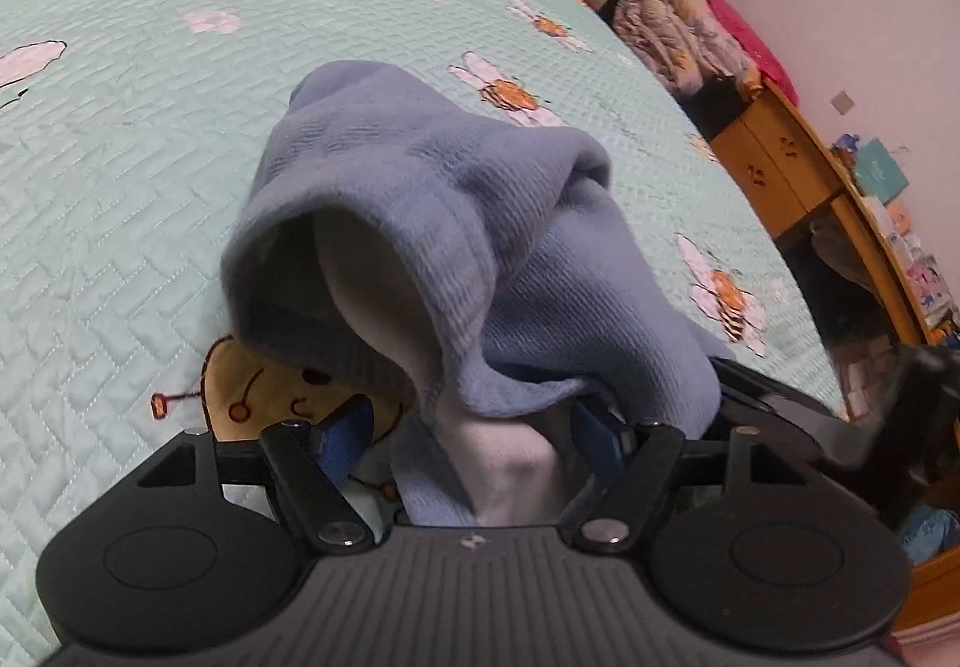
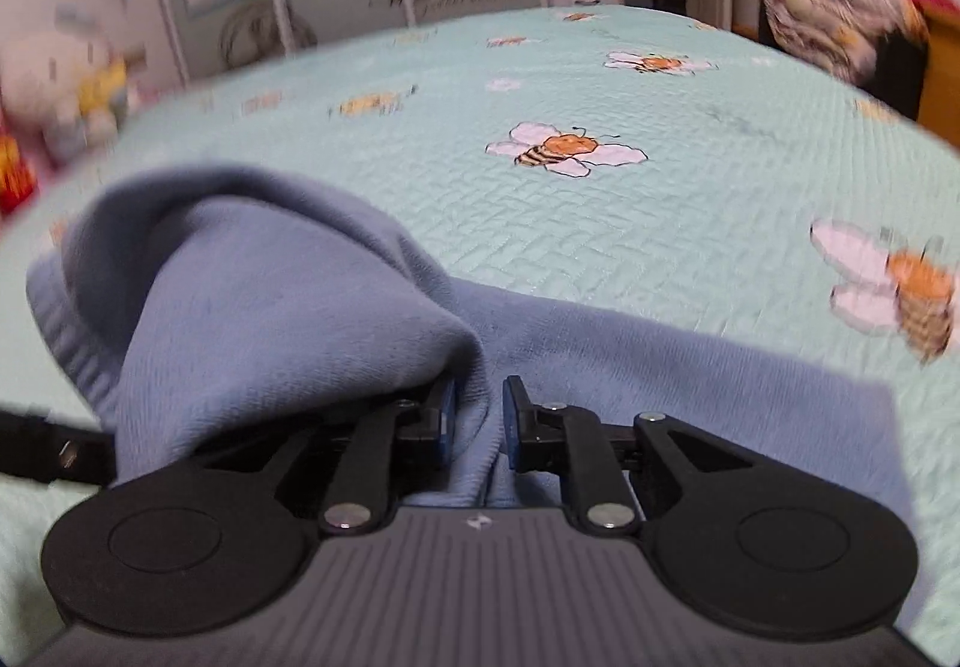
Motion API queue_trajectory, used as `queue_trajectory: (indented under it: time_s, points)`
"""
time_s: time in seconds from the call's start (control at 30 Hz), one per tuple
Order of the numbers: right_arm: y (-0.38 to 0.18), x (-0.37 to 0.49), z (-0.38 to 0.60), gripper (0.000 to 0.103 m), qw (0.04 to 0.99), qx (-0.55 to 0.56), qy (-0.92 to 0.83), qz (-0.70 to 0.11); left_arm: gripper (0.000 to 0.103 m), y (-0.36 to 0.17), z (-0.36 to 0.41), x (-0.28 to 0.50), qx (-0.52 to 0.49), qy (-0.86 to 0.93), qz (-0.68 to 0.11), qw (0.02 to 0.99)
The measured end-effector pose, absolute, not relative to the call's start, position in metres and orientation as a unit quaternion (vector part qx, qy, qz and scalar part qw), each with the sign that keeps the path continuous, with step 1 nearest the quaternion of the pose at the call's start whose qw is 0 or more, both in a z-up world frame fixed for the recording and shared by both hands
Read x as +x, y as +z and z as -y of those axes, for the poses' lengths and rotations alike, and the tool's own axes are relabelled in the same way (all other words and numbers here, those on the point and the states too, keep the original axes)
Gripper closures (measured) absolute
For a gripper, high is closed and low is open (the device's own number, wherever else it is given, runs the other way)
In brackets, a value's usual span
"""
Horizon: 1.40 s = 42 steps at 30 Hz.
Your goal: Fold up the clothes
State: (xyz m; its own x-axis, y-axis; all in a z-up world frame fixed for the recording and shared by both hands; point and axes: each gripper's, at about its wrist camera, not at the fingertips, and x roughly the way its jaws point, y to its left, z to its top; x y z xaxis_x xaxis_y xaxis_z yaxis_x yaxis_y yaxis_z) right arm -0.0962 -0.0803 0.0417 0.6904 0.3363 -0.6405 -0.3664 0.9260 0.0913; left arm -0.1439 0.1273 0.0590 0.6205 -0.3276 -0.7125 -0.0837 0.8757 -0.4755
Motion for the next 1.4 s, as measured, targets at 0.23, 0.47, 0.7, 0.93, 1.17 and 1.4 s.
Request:
queue_trajectory:
  time_s: [0.23, 0.47, 0.7, 0.93, 1.17, 1.4]
  points:
    - [0.051, -0.101, 0.062, 0.092, 0.918, -0.086, 0.190, -0.339, 0.078, 0.058, -0.120, -0.142, -0.219, -0.070, -0.421, 0.877]
    - [0.064, -0.092, 0.055, 0.094, 0.917, -0.105, 0.193, -0.332, 0.064, 0.058, -0.132, -0.143, -0.260, -0.055, -0.426, 0.865]
    - [0.069, -0.076, 0.050, 0.094, 0.913, -0.108, 0.193, -0.344, 0.041, 0.064, -0.135, -0.143, -0.281, -0.041, -0.411, 0.866]
    - [0.065, -0.063, 0.050, 0.094, 0.909, -0.113, 0.195, -0.352, 0.041, 0.057, -0.136, -0.130, -0.310, -0.048, -0.418, 0.853]
    - [0.062, -0.054, 0.054, 0.094, 0.907, -0.102, 0.196, -0.358, 0.038, 0.063, -0.130, -0.139, -0.274, -0.068, -0.416, 0.864]
    - [0.062, -0.054, 0.054, 0.093, 0.906, -0.102, 0.198, -0.360, 0.036, 0.066, -0.132, -0.155, -0.267, -0.075, -0.407, 0.870]
